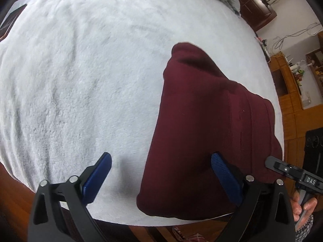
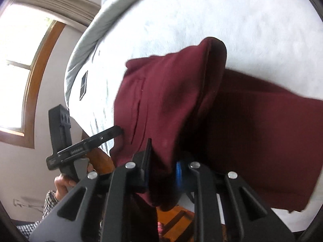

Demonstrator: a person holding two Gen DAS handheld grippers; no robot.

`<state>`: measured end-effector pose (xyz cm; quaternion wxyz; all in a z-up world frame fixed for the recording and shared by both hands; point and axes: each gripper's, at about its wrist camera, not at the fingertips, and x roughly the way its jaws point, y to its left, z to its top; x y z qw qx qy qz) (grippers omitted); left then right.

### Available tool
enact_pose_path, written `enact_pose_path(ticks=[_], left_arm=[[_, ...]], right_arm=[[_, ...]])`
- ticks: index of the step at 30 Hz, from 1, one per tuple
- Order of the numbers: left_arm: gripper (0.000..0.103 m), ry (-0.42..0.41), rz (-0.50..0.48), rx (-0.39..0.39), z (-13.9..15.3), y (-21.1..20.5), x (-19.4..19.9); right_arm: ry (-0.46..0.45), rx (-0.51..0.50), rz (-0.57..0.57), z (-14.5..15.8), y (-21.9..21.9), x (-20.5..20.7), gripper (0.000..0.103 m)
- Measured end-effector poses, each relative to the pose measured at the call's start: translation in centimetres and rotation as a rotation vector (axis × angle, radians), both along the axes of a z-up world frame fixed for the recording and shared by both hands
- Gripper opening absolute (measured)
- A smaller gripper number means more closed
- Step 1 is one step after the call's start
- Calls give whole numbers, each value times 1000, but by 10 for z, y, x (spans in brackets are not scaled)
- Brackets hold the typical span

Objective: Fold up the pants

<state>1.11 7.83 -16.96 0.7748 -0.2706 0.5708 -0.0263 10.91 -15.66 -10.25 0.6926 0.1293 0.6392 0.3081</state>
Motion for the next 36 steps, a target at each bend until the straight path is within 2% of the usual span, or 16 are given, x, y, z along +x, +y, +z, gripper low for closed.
enact_pose_path(ticks=[7, 13, 20, 24, 27, 29, 31, 36], left_arm=[[99, -20, -66, 1, 10, -22, 10], [99, -7, -135, 26, 7, -63, 19], [99, 1, -199, 56, 5, -92, 27], [100, 38, -223, 90, -3, -103, 31], [100, 64, -205, 63, -12, -104, 32], [100, 60, -202, 50, -9, -101, 32], [99, 46, -210, 56, 0, -97, 32], [99, 29, -204, 50, 11, -83, 32]], right_arm=[[-53, -26, -44, 30, -56, -4, 18], [-65, -64, -93, 37, -108, -10, 18], [-19, -87, -182, 11, -158, -19, 18], [48, -143, -212, -30, -157, -20, 19], [71, -129, -224, -41, -158, -19, 23], [40, -155, -194, -31, -154, -17, 41], [-27, -201, -167, -13, -150, -16, 49], [-88, -201, -202, 7, -161, 13, 55]])
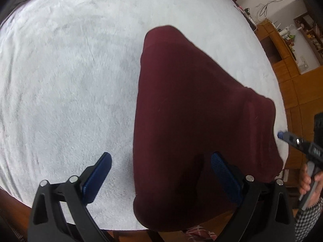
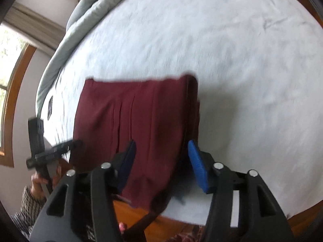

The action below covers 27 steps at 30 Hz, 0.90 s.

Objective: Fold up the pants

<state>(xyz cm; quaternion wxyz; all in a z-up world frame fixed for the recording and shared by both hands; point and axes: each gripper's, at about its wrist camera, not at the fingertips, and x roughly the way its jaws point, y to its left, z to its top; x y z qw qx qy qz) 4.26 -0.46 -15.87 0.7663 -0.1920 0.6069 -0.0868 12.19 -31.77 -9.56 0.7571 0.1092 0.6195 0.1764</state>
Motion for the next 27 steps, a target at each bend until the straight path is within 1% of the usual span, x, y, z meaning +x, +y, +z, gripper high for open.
enact_pose_path(ticks=[2, 5, 6, 7, 8, 9, 11, 13, 15, 18, 19, 21, 22, 23, 25, 26, 27], left_arm=[[99, -4, 1, 18, 2, 1, 4], [99, -4, -13, 37, 4, -1, 5], [99, -1, -16, 43, 3, -4, 6], [99, 2, -21, 50, 2, -7, 9], [99, 4, -27, 59, 1, -8, 10], [99, 6, -30, 65, 1, -17, 10], [99, 9, -40, 73, 1, -25, 11], [99, 2, -51, 78, 3, -27, 11], [99, -5, -56, 89, 3, -30, 10], [100, 20, -54, 76, -4, -38, 11], [100, 24, -51, 74, -6, -36, 12], [100, 36, -39, 67, -11, -38, 13], [100, 39, -31, 53, -11, -37, 11], [99, 39, -26, 42, -9, -35, 9], [99, 34, -29, 46, -5, -31, 5], [99, 26, -39, 53, -1, -31, 2], [99, 24, -48, 56, 2, -31, -2]], right_arm=[[-7, -5, -23, -4, -2, 23, 55], [28, 16, -62, -18, -4, 47, 55], [39, 21, -70, -24, -4, 54, 51], [55, 40, -73, -30, -3, 59, 33], [73, 78, -74, -35, -2, 61, 13], [97, 137, -80, -39, -2, 63, 12], [81, 139, -79, -35, -2, 66, 8], [41, 116, -81, -23, -5, 69, 6], [59, 100, -128, -23, -12, 72, 6], [122, 53, -148, -47, -14, 75, 6], [115, 62, -140, -51, -13, 75, 7], [93, 95, -139, -46, -13, 70, 11], [80, 108, -123, -41, -13, 67, 25], [67, 99, -119, -34, -13, 61, 36], [41, 88, -79, -18, -14, 44, 39], [39, 82, -68, -13, -14, 36, 43], [48, 74, -61, -8, -14, 24, 45]])
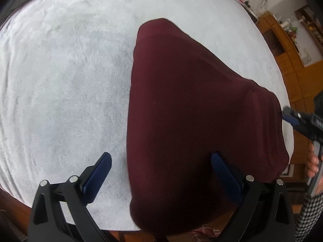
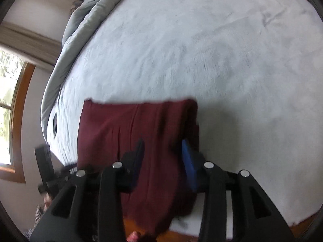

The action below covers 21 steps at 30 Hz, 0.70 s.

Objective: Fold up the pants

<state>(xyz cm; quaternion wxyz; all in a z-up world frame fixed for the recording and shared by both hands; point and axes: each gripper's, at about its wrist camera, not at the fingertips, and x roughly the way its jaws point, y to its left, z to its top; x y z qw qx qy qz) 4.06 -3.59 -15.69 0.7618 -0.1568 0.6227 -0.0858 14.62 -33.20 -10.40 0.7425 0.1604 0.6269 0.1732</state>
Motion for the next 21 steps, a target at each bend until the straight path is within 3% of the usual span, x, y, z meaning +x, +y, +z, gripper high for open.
enact_pose_path(ticks=[2, 4, 9, 11, 14, 21], left_arm=[[99, 1, -19, -9, 5, -2, -7], [99, 5, -27, -29, 6, -1, -14], [99, 21, -6, -64, 0, 1, -25], [99, 32, 15, -90, -4, 4, -27], [99, 48, 31, -112, -9, 11, -26], [99, 11, 30, -97, 4, 16, -28]], right_arm=[[12, -9, 27, 6, -3, -23, 46], [27, -5, 32, 6, -5, -48, 53], [85, 61, 16, -7, -4, -87, 54], [111, 103, 4, -16, 2, -90, 48], [104, 124, -2, -20, 9, -91, 27], [31, 74, 21, 16, 4, -91, 21]])
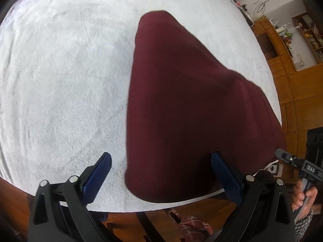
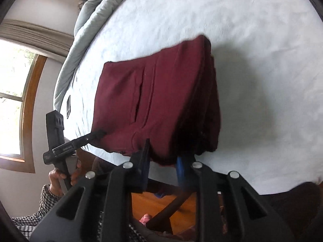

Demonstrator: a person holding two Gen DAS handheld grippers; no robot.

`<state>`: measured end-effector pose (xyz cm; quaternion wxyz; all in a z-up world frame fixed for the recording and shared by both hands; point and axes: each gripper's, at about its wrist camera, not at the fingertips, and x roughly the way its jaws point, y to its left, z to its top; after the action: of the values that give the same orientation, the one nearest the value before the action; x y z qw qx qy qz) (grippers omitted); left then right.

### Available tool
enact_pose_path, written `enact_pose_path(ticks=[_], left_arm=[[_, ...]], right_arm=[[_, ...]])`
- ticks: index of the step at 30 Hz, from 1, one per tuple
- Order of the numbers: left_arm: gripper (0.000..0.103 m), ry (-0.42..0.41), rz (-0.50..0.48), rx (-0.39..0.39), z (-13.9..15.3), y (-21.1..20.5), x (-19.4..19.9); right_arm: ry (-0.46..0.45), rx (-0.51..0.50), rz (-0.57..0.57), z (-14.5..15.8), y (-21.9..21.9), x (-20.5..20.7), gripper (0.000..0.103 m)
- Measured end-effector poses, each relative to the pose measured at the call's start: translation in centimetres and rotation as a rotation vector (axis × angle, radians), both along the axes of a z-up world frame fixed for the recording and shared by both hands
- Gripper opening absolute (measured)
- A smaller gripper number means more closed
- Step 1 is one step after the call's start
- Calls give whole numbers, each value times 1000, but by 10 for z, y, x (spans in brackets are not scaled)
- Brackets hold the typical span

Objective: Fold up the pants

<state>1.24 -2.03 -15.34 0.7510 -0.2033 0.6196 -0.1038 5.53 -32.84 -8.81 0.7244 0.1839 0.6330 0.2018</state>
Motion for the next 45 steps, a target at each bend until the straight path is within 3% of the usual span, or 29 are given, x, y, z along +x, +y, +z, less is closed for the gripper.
enact_pose_path(ticks=[3, 6, 9, 14, 22, 23, 24, 26, 29, 32, 34, 37, 40, 42, 45], left_arm=[[99, 11, -10, 4, -5, 2, -2], [99, 30, -2, 1, -11, 4, 0], [99, 29, -3, -29, -9, 5, 7], [99, 39, 9, -119, -6, 35, 13], [98, 110, 63, -248, -31, 46, 33], [94, 121, 69, -270, -35, 45, 35], [80, 126, 68, -290, -37, 43, 36], [67, 132, 62, -335, -42, 41, 34], [53, 101, 39, -251, -36, 36, 31], [39, 72, 67, -261, -21, 39, 26], [36, 55, 73, -259, -13, 44, 24], [36, 68, 61, -246, -24, 54, 20], [43, 106, 90, -255, -50, 59, 19], [63, 83, 73, -226, -45, 62, 18], [82, 39, 24, -127, -25, 59, 19]], right_arm=[[41, -79, 10, -19, 3, 3, 21], [95, -51, -7, -44, 3, 3, 22], [47, -48, 10, -32, 4, -1, 26], [-7, -44, 43, -7, 5, -4, 49], [-26, 4, -9, 1, -12, -2, 51], [-22, 1, -15, 0, -15, -3, 51], [-14, 1, -22, -2, -17, -4, 51], [-2, -3, -31, -6, -18, -5, 51], [14, -10, -43, -12, -20, -3, 51], [15, 0, -49, -12, -21, -2, 51], [12, 3, -55, -9, -22, -2, 51], [5, -4, -54, -7, -27, -1, 51], [13, -46, -42, -12, -29, -2, 53], [20, -53, -48, -14, -31, 1, 61], [16, -22, -62, -14, -33, 4, 69]])
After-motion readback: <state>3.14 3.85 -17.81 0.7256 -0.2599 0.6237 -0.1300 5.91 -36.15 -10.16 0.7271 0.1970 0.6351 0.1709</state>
